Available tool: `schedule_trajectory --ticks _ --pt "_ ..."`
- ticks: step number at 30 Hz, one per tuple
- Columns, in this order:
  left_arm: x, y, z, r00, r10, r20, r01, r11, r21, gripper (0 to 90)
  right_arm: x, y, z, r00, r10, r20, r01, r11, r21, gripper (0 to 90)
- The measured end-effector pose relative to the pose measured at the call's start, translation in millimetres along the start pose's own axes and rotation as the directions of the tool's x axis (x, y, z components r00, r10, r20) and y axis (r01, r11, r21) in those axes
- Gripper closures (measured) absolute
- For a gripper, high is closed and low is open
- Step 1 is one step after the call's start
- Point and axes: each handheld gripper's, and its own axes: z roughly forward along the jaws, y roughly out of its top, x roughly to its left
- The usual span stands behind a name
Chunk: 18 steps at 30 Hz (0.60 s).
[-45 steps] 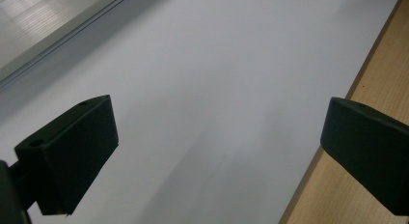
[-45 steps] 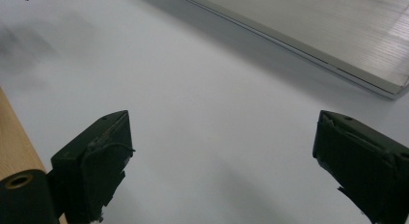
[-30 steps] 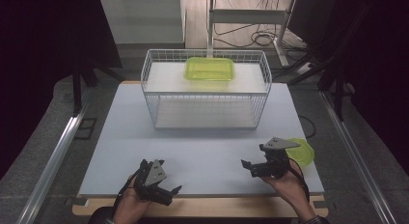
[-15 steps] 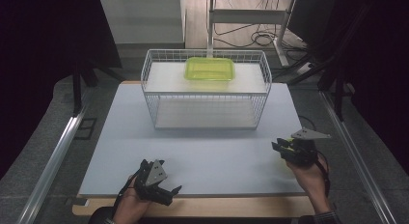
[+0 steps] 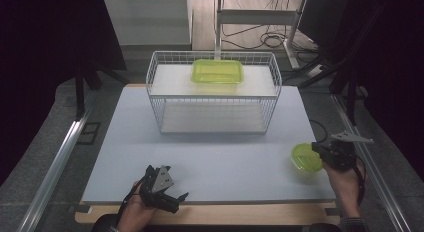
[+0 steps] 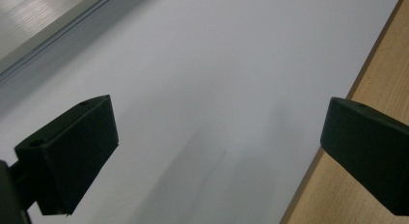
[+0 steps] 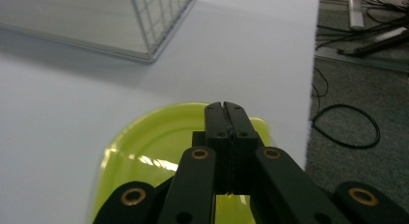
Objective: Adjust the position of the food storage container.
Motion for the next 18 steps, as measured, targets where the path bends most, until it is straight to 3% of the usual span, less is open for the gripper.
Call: schedule_trajectory --ticks 10,18 --pt "-0.4 0.0 0.5 1.0 0.004 -0.001 -0.004 1.0 0.005 0.0 -26.9 -14.7 -5.5 0.9936 0.024 0.111 -0.026 0.999 0.021 89.2" --pt "-0.7 -0.1 1.2 1.0 0.006 -0.001 -0.006 0.9999 0.011 0.0 -37.1 -24.0 -0.5 0.9914 0.044 0.123 -0.05 0.997 0.053 89.2"
